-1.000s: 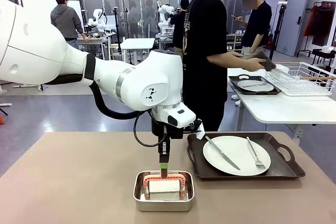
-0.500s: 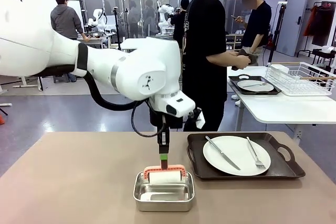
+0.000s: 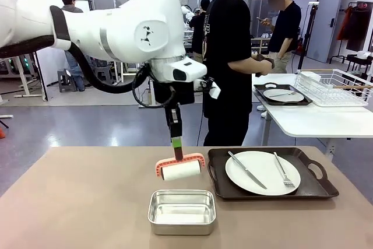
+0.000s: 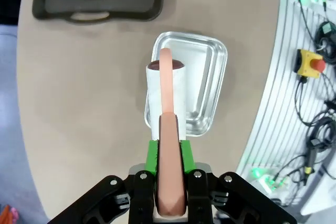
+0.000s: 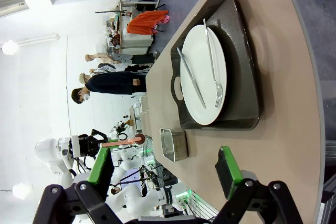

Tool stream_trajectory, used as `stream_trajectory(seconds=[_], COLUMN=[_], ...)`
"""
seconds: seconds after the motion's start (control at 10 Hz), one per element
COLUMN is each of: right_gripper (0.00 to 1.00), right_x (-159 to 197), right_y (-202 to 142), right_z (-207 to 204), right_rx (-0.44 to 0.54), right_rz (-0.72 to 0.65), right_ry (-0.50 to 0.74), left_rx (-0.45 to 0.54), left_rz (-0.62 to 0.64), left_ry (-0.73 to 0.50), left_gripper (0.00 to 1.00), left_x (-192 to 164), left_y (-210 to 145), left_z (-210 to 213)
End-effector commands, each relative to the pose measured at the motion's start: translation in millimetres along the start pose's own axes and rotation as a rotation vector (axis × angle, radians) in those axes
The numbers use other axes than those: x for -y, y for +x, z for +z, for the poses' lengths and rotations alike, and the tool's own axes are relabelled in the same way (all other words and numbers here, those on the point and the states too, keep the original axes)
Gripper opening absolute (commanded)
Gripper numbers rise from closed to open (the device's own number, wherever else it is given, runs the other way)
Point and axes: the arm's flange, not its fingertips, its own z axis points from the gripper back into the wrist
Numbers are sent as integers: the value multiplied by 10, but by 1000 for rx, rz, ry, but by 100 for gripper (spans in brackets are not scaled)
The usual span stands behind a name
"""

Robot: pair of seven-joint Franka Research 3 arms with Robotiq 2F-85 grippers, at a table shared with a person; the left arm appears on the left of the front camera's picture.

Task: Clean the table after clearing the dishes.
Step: When the left (or right) Handle tray is removed, use the left hand (or right hand) to clean the left (or right) side of the table with the Lint Roller.

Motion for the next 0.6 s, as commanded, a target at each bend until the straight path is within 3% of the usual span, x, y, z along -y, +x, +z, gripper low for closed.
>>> stream_trajectory(seconds=[0.0, 0.2, 0.4, 0.5], right_gripper=[100, 100, 100, 100], right_x=[-29, -29, -29, -29], right_y=[-17, -17, -17, -17], right_z=[11, 11, 11, 11], right_rx=[3, 3, 3, 3], right_rz=[3, 3, 3, 3], right_ry=[2, 2, 2, 2], left_rx=[36, 136, 264, 280], left_rz=[243, 692, 1001, 1107], left_ry=[-29, -9, 2, 46], left_gripper=[0, 0, 0, 0], left_x=[-92, -317, -563, -672], left_y=[-254, -700, -1051, -1187], left_z=[190, 265, 111, 51])
